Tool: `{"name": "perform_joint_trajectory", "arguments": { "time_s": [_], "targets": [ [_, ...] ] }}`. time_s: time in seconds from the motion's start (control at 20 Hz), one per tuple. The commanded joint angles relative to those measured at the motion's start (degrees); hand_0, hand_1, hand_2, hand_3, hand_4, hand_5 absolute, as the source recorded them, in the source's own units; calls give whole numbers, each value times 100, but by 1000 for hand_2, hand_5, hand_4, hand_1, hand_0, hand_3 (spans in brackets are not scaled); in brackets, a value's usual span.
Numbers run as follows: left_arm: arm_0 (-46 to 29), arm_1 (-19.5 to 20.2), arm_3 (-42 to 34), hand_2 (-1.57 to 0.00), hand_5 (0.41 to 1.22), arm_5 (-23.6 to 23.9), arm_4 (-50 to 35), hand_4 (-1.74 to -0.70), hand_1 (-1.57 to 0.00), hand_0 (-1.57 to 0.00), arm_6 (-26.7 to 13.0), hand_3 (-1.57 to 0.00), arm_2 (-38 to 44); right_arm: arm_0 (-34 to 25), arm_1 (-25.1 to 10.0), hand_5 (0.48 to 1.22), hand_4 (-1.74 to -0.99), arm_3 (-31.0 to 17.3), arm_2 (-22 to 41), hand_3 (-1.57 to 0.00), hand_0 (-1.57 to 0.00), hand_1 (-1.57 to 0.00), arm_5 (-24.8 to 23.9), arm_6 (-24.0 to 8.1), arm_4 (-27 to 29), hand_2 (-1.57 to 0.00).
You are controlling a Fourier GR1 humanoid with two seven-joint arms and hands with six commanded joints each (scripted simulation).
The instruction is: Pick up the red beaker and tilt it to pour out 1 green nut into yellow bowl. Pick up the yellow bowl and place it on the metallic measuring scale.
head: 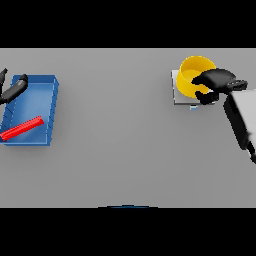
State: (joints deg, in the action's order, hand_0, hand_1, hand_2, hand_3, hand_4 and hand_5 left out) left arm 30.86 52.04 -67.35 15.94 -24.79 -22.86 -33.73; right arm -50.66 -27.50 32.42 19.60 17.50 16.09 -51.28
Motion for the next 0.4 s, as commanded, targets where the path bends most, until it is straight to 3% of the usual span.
{"name": "perform_joint_trajectory", "arguments": {
  "time_s": [0.0, 0.1, 0.35],
  "targets": [
    [6, 24, -53, 1, 705, 16, 5, -723, 1, 1, -18, 1, 0, 34, 15, 859, -1485, -23, 49, -490, -188, -304, -90, 66, -50, -446],
    [27, 28, -24, 1, 700, -5, -8, -722, 1, 1, -42, 1, 13, 45, 5, 827, -1456, -2, 101, -411, -120, -194, -51, 105, -85, -311],
    [61, 31, 42, 1, 693, -78, -43, -720, 1, 1, 46, 1, 58, 46, 6, 759, -1410, 39, 28, -272, -39, -63, 165, -148, -2, -103]
  ]
}}
